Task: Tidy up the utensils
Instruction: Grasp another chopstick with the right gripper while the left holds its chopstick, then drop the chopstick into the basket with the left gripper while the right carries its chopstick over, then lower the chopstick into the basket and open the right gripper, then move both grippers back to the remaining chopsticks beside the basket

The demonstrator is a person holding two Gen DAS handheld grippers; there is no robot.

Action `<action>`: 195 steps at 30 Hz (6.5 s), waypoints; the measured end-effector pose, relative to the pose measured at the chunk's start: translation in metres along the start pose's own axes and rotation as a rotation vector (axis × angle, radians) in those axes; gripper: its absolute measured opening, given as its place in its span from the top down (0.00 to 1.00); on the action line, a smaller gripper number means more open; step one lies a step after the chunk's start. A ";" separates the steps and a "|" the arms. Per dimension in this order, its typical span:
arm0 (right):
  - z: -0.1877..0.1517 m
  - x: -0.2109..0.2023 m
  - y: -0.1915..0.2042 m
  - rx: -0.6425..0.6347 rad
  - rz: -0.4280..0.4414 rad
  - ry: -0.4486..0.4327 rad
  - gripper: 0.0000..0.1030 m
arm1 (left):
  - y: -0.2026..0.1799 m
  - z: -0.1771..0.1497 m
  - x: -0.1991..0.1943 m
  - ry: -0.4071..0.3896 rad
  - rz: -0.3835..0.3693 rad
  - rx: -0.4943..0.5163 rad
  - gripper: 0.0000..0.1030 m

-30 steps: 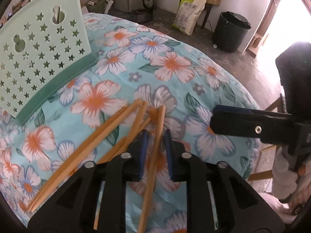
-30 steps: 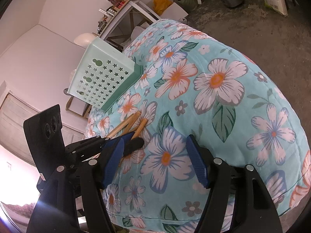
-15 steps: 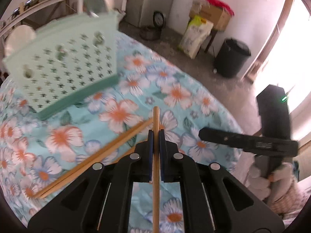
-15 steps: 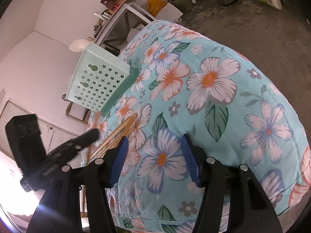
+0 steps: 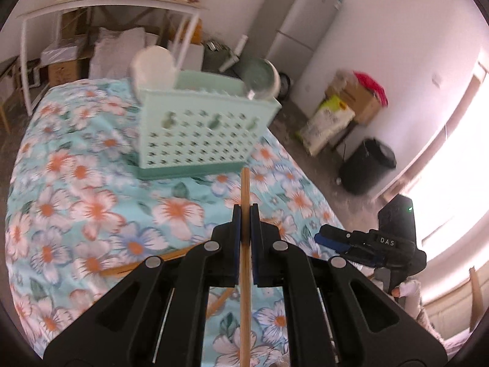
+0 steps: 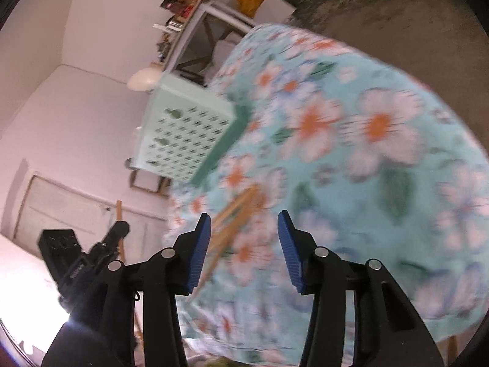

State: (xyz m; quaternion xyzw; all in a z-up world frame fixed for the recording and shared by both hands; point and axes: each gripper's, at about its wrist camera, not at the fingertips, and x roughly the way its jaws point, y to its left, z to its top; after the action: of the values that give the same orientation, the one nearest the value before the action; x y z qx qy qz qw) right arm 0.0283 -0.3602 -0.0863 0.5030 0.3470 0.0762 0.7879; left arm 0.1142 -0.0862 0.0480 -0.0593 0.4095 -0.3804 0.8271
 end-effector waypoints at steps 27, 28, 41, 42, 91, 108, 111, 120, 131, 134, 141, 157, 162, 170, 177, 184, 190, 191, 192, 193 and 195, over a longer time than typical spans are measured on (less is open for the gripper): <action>-0.015 0.086 0.005 0.265 -0.043 0.132 0.89 | 0.052 -0.016 -0.047 -0.094 -0.008 -0.103 0.95; -0.017 0.083 0.006 0.264 -0.041 0.125 0.91 | 0.053 -0.016 -0.048 -0.095 -0.006 -0.104 0.95; -0.002 0.023 0.052 0.014 -0.013 -0.045 0.93 | 0.055 0.002 -0.067 -0.182 -0.060 -0.155 0.95; 0.000 0.015 0.061 -0.031 -0.015 -0.070 0.93 | 0.052 0.006 -0.074 -0.214 -0.064 -0.141 0.95; 0.032 -0.068 0.133 -0.393 0.035 -0.270 0.93 | -0.013 0.195 -0.058 -0.661 0.071 0.024 0.95; 0.034 -0.071 0.137 -0.410 0.007 -0.264 0.93 | 0.028 0.177 0.041 -0.469 0.131 -0.023 0.84; 0.035 -0.072 0.145 -0.429 0.005 -0.273 0.93 | 0.031 0.171 0.024 -0.486 0.111 -0.037 0.79; 0.054 -0.075 0.203 -0.577 0.023 -0.333 0.93 | 0.031 0.124 -0.029 -0.484 0.050 -0.055 0.65; 0.101 -0.041 0.277 -0.735 0.025 -0.393 0.93 | 0.076 0.005 -0.047 -0.342 0.228 -0.030 0.50; 0.111 -0.026 0.289 -0.769 -0.016 -0.416 0.93 | 0.085 -0.017 -0.055 -0.343 0.328 -0.008 0.44; 0.121 0.023 0.299 -0.856 -0.143 -0.427 0.93 | 0.112 -0.047 -0.068 -0.318 0.402 -0.070 0.38; 0.116 0.052 0.284 -0.870 -0.226 -0.368 0.71 | 0.099 -0.059 -0.066 -0.314 0.390 -0.031 0.27; 0.101 0.001 0.291 -0.875 -0.170 -0.455 0.69 | 0.098 -0.058 -0.067 -0.318 0.387 -0.032 0.27; 0.061 -0.053 0.252 -0.812 -0.112 -0.448 0.62 | 0.089 -0.057 -0.065 -0.317 0.369 -0.008 0.25; 0.020 -0.007 0.136 -0.504 -0.193 -0.170 0.61 | 0.076 -0.057 -0.047 -0.287 0.330 0.032 0.23; -0.013 0.023 0.038 -0.215 -0.276 -0.022 0.61 | 0.047 -0.058 -0.022 -0.240 0.353 0.196 0.23; -0.009 0.016 0.017 -0.175 -0.290 -0.024 0.61 | 0.014 -0.060 0.006 -0.178 0.344 0.356 0.23; -0.004 0.017 0.017 -0.173 -0.287 -0.022 0.61 | 0.008 -0.060 0.011 -0.165 0.321 0.370 0.23; -0.004 0.018 0.014 -0.169 -0.282 -0.018 0.61 | 0.001 -0.060 0.017 -0.153 0.294 0.382 0.24; -0.002 0.022 0.012 -0.165 -0.278 -0.016 0.61 | -0.004 -0.061 0.021 -0.145 0.280 0.393 0.27; 0.000 0.021 0.006 -0.150 -0.256 -0.009 0.61 | -0.019 -0.063 0.035 -0.113 0.246 0.447 0.33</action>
State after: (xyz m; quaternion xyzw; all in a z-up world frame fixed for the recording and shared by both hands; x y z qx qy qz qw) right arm 0.0456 -0.3474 -0.0909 0.3947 0.3981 -0.0015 0.8281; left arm 0.0708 -0.1100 -0.0073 0.1542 0.2726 -0.3543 0.8811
